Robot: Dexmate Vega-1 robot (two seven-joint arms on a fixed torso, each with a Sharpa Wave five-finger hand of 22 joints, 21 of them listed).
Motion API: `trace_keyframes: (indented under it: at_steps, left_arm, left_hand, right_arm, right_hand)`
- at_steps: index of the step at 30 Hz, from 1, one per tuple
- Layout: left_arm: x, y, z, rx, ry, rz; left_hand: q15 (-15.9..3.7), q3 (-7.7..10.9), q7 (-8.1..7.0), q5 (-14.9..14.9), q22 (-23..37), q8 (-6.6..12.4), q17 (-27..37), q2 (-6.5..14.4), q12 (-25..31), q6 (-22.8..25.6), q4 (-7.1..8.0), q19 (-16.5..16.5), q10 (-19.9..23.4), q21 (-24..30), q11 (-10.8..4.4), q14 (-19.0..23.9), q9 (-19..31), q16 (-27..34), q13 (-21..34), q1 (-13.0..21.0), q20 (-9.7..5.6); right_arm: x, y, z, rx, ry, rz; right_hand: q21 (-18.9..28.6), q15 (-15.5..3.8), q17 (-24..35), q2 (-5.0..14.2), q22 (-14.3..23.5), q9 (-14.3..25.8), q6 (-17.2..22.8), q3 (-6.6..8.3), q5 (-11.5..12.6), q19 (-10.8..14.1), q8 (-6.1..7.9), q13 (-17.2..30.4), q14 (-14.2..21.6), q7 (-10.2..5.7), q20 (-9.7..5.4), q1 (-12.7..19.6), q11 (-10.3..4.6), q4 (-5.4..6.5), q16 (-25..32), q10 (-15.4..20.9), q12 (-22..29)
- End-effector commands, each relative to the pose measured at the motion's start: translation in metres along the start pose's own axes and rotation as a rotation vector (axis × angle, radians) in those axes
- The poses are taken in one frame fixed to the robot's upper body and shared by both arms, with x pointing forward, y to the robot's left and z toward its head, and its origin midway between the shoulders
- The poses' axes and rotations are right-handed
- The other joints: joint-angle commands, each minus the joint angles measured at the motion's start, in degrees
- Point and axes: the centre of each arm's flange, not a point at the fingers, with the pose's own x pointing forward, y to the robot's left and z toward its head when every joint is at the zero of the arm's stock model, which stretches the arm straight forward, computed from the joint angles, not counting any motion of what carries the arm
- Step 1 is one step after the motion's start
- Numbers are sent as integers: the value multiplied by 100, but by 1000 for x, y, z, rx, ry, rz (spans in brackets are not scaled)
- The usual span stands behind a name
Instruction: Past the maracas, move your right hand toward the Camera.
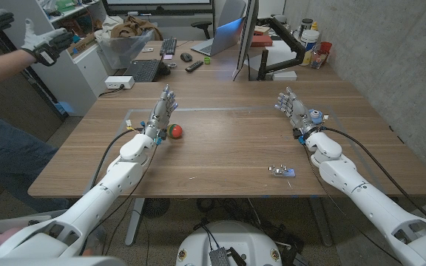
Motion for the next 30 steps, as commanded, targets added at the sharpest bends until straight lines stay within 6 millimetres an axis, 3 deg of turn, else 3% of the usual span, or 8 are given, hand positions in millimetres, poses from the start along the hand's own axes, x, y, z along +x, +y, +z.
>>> trace_keyframes:
  at_steps: [1,30]
  left_arm:
    - [0,0,3,6,-1,-3]
    - [17,7,9,12,-5,-21]
  left_hand:
    - [-10,-3,8,28,18,41,27,5,28,-21,42,-108,-21,16,7,-41,25,40,6,62,-35]
    - [0,-30,-15,49,21,45,9,55,33,92,32,-92,64,-63,-2,11,26,50,-3,89,35]
  right_arm:
    - [6,8,1,-14,-11,17]
    - [21,11,7,-40,-22,18]
  right_hand:
    - [25,6,17,-3,30,8,44,41,41,30,31,10,24,-17,-176,42,16,1,15,45,13]
    - [-99,-45,1,31,33,12,106,40,42,19,-5,10,37,-71,-167,51,-37,-25,4,102,-29]
